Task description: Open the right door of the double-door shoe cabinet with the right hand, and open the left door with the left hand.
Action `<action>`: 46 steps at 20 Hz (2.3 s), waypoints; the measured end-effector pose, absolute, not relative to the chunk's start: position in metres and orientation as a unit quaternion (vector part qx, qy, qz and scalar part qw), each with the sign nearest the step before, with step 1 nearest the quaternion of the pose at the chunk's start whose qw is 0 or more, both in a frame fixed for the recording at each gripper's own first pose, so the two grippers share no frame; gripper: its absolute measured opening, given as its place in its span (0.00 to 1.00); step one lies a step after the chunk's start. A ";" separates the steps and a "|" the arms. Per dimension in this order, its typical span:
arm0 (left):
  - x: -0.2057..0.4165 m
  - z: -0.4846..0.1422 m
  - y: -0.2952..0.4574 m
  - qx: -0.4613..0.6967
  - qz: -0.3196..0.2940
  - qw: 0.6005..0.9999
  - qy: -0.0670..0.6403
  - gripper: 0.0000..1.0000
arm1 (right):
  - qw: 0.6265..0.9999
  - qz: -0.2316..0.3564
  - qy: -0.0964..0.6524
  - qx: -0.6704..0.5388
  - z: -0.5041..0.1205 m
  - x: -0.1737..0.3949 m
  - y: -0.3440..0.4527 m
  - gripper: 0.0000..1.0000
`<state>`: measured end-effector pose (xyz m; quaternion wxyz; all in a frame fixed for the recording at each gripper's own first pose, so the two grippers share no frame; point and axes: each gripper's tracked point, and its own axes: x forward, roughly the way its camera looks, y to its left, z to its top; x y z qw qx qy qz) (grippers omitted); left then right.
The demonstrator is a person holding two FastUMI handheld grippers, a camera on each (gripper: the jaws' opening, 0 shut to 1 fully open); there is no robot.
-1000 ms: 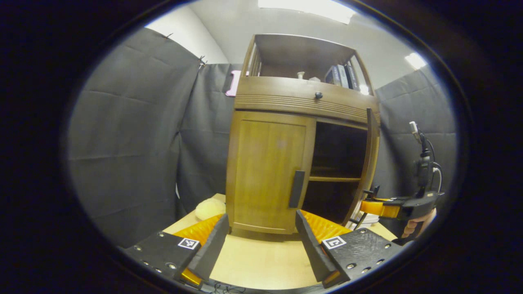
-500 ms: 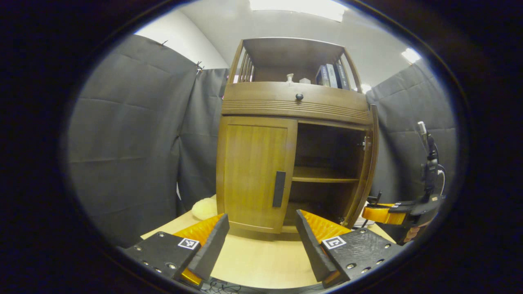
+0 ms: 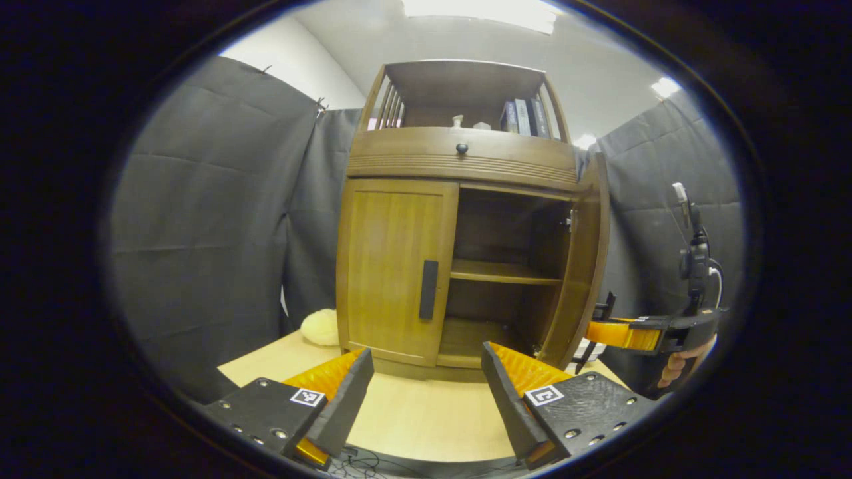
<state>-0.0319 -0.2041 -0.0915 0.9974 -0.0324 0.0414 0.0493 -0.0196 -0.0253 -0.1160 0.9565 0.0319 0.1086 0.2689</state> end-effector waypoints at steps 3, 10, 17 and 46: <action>-0.021 -0.085 -0.210 -0.045 0.038 0.998 0.035 0.92 | 0.959 0.258 0.108 0.037 -0.116 -0.020 -0.042 0.04; -0.015 -0.081 -0.221 -0.013 0.018 0.999 0.036 0.92 | 0.961 0.251 0.098 0.058 -0.117 -0.019 -0.074 0.03; -0.029 -0.090 -0.228 0.003 0.010 0.999 0.044 0.92 | 0.964 0.243 0.083 0.067 -0.117 -0.012 -0.109 0.00; -0.005 -0.100 -0.197 0.001 -0.032 0.997 0.073 0.92 | 0.987 0.111 0.100 0.059 -0.110 -0.045 -0.145 0.00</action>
